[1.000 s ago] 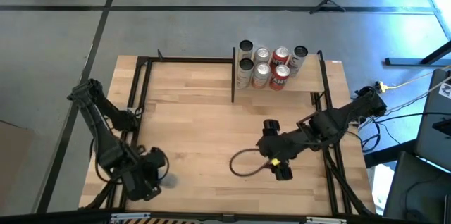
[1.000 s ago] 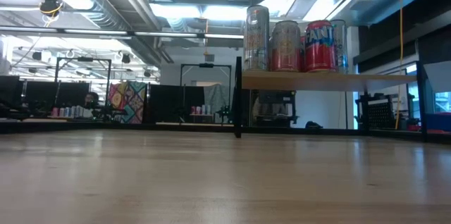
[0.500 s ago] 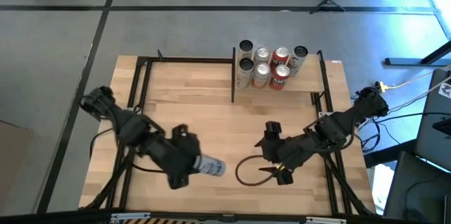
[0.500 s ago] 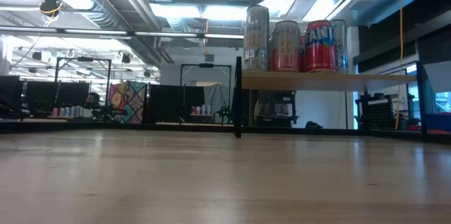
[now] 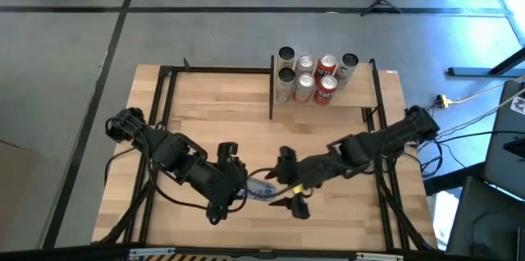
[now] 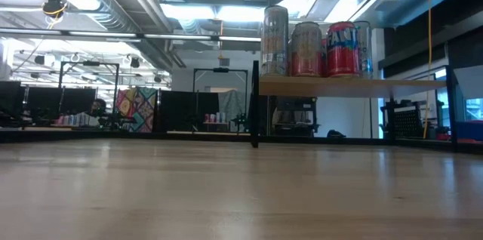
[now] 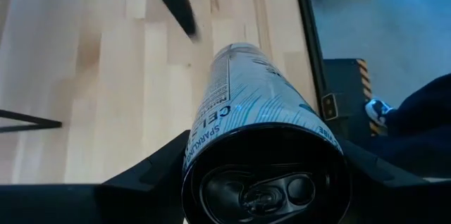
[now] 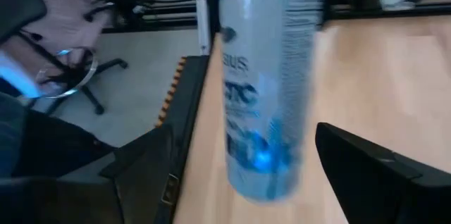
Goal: Place canned beverage on shelf
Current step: Put the black soda can onto the shelf
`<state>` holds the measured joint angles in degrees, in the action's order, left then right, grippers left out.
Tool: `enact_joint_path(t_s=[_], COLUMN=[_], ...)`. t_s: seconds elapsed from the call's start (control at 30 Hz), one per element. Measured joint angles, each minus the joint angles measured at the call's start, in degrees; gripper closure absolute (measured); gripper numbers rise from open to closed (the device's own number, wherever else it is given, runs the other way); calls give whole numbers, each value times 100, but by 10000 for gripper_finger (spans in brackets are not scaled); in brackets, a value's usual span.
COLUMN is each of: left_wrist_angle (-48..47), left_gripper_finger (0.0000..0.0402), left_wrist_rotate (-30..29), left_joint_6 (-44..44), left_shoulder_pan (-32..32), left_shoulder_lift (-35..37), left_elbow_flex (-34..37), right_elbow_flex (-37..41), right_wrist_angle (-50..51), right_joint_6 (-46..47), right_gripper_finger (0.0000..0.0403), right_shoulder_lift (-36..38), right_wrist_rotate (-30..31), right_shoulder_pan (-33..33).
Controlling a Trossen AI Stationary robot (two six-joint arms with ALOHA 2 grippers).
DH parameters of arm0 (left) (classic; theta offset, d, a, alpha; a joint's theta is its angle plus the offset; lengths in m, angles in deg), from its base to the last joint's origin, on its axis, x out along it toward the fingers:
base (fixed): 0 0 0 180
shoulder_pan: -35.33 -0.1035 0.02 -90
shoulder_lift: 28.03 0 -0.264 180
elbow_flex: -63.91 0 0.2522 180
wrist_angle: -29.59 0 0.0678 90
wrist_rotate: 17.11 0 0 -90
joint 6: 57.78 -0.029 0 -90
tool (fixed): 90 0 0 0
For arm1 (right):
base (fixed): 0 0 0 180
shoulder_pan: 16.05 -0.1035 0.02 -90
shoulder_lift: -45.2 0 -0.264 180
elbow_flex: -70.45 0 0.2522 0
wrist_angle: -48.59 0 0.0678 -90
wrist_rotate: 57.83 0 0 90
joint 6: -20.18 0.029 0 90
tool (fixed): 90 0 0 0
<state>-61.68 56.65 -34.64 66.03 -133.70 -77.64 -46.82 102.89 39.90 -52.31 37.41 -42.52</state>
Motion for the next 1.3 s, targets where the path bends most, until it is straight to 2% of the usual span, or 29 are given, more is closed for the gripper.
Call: enact_joint_path(t_s=[0.23,0.5,0.7,1.13,1.3], left_wrist_angle=[-64,-66,65,234,229], left_gripper_finger=[172,172,172,172,168], left_wrist_rotate=[65,-112,-193,-286,-248], left_joint_6=[-276,-384,-398,-724,-726], left_shoulder_pan=[15,7,-4,7,4], left_shoulder_lift=[-2,-2,3,5,7], left_elbow_flex=[0,0,-9,-7,-7], right_elbow_flex=[7,7,9,9,11], right_wrist_angle=[-555,-493,-342,-495,-773], right_joint_6=[1,-45,-90,-97,-204], right_gripper_finger=[71,71,71,72,109], right_shoulder_lift=[-397,-386,-405,-694,-699], right_wrist_rotate=[-761,-731,-443,-862,-787], right_shoulder_pan=[217,479,491,477,477])
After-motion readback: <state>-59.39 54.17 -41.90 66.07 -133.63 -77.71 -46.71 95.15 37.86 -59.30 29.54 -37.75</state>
